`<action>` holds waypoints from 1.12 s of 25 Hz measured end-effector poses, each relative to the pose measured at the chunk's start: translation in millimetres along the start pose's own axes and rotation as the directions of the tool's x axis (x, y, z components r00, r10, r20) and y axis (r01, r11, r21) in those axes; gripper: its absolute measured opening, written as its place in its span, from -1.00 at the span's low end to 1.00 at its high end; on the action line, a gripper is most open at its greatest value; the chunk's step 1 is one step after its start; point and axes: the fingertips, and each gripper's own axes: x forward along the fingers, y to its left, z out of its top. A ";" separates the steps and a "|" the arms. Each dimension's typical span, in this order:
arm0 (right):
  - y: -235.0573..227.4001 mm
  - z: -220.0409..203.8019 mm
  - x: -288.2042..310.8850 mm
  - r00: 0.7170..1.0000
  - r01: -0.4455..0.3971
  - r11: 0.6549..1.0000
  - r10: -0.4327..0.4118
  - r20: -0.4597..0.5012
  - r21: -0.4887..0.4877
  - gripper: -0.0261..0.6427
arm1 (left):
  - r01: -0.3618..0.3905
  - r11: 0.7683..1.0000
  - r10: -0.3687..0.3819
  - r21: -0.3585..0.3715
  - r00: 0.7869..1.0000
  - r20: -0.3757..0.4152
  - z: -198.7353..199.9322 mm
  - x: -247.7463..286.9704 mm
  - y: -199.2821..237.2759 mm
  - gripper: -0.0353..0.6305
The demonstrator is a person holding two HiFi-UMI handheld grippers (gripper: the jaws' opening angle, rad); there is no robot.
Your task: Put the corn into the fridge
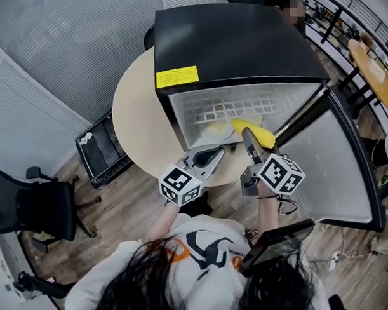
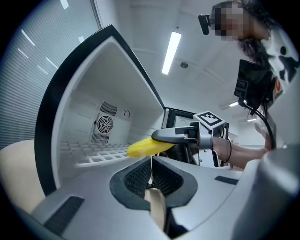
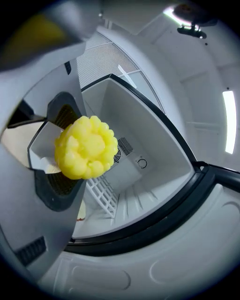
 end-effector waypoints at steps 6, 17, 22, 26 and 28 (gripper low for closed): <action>-5.7 29.9 43.1 1.000 0.024 0.991 -0.021 0.019 -0.131 -0.17 | 0.018 1.000 -0.018 -0.013 1.000 -0.004 -0.4 8.0 15.9 -0.87; -27.5 58.6 129.7 0.998 0.020 0.946 -0.039 -0.053 -0.324 -0.17 | 0.018 0.999 -0.019 -0.041 1.000 -0.015 -5.3 8.7 33.2 -0.87; -37.6 53.7 141.5 0.992 0.002 0.918 -0.053 -0.117 -0.398 -0.17 | 0.022 0.999 -0.023 -0.050 1.000 -0.020 -8.5 10.8 34.1 -0.87; -46.2 43.2 139.8 0.979 -0.042 0.889 -0.054 -0.194 -0.456 -0.17 | 0.027 0.998 -0.029 -0.060 0.999 -0.028 -13.0 12.3 31.8 -0.87; -51.9 39.1 139.0 0.971 -0.052 0.870 -0.070 -0.227 -0.491 -0.17 | 0.032 0.997 -0.035 -0.064 0.999 -0.038 -17.5 14.0 29.8 -0.87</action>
